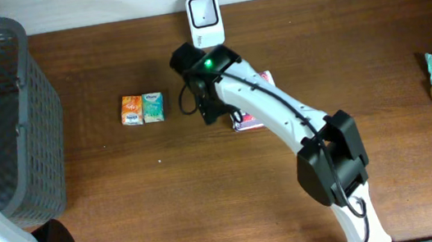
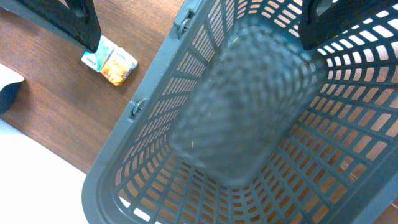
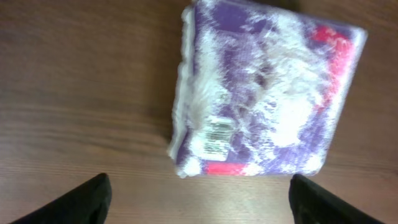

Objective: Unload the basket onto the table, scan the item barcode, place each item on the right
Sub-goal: 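Reach the right gripper to the red-purple packet and grasp it, then lift the red-purple packet and hold it toward the scanner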

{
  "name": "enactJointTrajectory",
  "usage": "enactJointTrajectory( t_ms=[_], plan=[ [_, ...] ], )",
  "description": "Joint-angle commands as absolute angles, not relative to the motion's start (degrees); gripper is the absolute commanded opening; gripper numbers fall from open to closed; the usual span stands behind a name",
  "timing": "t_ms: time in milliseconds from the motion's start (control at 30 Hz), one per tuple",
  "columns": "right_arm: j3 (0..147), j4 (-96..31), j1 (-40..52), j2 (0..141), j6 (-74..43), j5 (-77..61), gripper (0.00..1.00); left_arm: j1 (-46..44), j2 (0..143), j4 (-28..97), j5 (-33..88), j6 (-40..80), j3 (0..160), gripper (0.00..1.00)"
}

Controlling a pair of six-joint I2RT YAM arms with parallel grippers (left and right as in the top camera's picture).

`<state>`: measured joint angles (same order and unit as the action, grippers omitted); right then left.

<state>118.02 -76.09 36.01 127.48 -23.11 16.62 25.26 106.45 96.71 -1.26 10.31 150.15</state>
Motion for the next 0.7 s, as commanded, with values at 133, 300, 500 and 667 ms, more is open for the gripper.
enactJointTrajectory(
  t_ms=[133,300,500,667],
  plan=[
    [123.24,-79.70,14.94,127.11,-9.98,-0.97,0.91,25.41,106.52,96.71,-1.04,10.66,150.04,0.99],
    [115.87,-79.07,1.30,127.13,3.22,-26.24,0.91,25.41,106.52,96.71,-1.04,10.66,150.04,0.99],
    [94.91,-64.18,-1.93,127.13,8.47,-49.43,0.86,25.41,106.52,96.71,-1.04,10.66,150.04,0.99],
    [86.21,-48.51,-0.71,127.13,-2.42,-49.52,0.85,25.41,106.52,96.71,-1.04,10.66,150.04,0.99]
  ],
)
